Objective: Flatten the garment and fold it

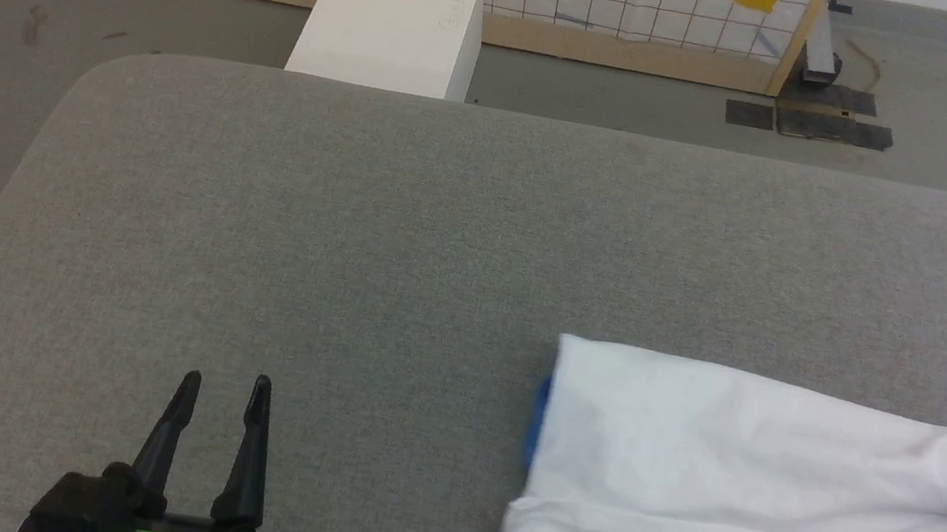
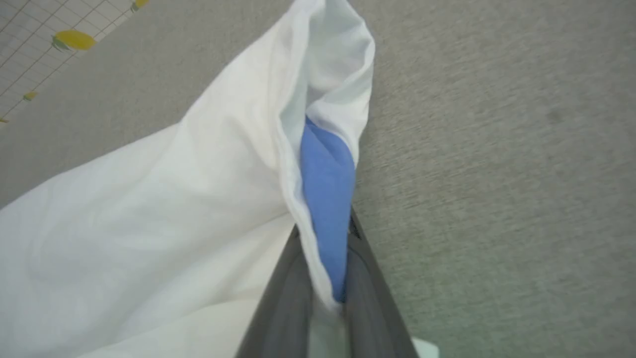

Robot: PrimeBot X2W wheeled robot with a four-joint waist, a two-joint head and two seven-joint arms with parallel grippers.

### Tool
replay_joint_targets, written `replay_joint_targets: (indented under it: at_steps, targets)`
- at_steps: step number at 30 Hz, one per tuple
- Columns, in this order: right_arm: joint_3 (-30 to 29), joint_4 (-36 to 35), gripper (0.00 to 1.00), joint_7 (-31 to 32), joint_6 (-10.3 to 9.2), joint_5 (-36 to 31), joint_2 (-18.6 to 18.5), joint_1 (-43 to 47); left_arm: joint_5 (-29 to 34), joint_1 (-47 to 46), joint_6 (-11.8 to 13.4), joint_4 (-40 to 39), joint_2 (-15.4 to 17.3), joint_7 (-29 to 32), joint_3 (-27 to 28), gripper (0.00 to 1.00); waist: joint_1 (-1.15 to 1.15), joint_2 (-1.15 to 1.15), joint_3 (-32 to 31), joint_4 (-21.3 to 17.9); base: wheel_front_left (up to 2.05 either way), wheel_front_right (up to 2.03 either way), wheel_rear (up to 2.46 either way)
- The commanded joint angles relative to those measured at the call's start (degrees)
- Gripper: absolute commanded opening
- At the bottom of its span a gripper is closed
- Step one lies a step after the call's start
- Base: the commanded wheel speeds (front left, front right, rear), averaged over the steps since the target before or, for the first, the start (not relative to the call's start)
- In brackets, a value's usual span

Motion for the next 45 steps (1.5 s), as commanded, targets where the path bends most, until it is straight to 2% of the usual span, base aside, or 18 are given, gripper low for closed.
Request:
replay_joint_targets:
  at_steps: [1,5,9,12,16,22,23,35,45]
  targets:
    - [-2.71,-1.07,0.0,0.12,-0.47,-1.06,-1.07,0.21,0.67,0.68,-0.26,0.2,-0.18,-0.2,0.05,1.0,0.0,0.0,-0.3,-0.35,0.0,0.0,0.0]
    - [-8.24,-3.62,0.0,0.95,-0.47,-3.64,-2.41,0.79,1.39,0.9,-0.25,0.58,-0.23,-0.2,0.62,1.0,0.0,0.0,-0.75,-0.77,0.0,0.0,0.0]
    - [-7.73,-6.92,0.0,2.63,-0.47,-4.46,-1.18,0.37,1.73,1.18,-0.13,0.75,-0.35,-0.2,1.2,1.0,0.0,0.0,-1.23,-1.48,0.0,0.0,0.0]
    - [-3.49,-9.44,0.0,3.69,-0.47,-4.17,0.12,-0.01,1.76,1.03,-0.18,1.0,-0.49,-0.2,0.89,1.0,0.0,0.0,-1.41,-1.99,0.0,0.0,0.0]
    - [4.98,-13.87,0.0,5.39,-0.47,-2.81,1.2,-0.1,1.6,0.64,-0.21,1.34,-0.7,-0.2,0.46,1.0,0.0,0.0,-1.3,-2.45,0.0,0.0,0.0]
    - [15.21,-19.16,0.0,8.54,-0.47,-0.85,1.1,-0.63,1.39,-0.39,-0.25,1.66,-0.89,-0.2,-0.09,1.0,0.0,0.0,-0.37,-2.22,0.0,0.0,0.0]
    - [18.56,-19.66,0.0,9.59,-0.47,-0.53,0.61,-1.42,1.18,-0.93,-0.32,1.88,-0.95,-0.2,-0.4,1.0,0.0,0.0,0.19,-1.72,0.0,0.0,0.0]
    - [29.44,-13.64,0.0,11.48,-0.47,-1.36,-0.11,-4.9,0.43,-2.31,-0.39,3.04,-1.07,-0.2,-1.45,1.0,0.0,0.0,1.45,1.59,0.0,0.0,0.0]
    - [31.1,0.8,0.0,12.93,-0.47,-9.09,0.88,-9.08,-0.08,-3.44,-0.2,3.83,-1.08,-0.2,-2.95,1.0,0.0,0.0,1.61,4.05,0.0,0.0,0.0]
